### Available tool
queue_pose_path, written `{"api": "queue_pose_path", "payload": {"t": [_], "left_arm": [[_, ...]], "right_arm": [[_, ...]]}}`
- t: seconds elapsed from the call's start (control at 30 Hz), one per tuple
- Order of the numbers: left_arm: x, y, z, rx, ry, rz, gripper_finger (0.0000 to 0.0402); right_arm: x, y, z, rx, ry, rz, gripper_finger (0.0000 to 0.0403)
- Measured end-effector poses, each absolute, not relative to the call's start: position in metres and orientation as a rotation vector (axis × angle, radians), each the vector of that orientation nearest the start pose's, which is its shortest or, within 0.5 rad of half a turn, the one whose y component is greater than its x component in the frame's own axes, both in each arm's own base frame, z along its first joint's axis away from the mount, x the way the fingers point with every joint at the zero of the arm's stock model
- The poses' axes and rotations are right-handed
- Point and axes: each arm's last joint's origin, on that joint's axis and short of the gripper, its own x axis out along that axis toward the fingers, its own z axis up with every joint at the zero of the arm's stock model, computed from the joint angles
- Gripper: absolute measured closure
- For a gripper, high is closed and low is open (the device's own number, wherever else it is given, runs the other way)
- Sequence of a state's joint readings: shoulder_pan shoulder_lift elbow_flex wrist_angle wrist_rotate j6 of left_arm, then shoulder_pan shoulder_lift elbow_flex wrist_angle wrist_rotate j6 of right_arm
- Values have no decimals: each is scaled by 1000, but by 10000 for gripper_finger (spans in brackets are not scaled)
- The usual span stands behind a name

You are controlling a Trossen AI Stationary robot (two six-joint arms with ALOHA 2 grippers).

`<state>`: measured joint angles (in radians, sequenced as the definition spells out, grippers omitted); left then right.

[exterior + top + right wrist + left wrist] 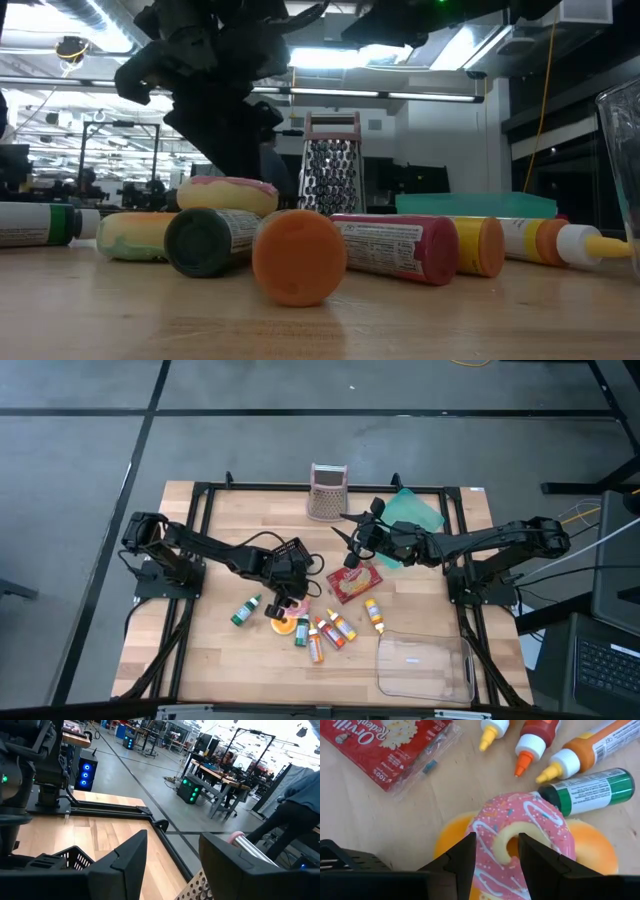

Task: Pick & Place Food Item
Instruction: Put the pink donut into the black bin

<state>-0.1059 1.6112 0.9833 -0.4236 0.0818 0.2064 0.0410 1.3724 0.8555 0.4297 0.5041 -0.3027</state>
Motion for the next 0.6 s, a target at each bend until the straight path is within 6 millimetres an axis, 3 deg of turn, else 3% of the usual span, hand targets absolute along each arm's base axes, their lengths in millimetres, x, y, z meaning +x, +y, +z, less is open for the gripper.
{"api": "queue_pose_path", "payload": {"t": [0.3, 0.6], "left_arm": [[311, -34, 186, 200, 1040, -266, 256], [311, -34, 186, 222, 1039, -235, 187]], "right_arm": [[304, -2, 285, -321, 155, -447, 225], [304, -2, 285, -320, 154, -446, 225]]}}
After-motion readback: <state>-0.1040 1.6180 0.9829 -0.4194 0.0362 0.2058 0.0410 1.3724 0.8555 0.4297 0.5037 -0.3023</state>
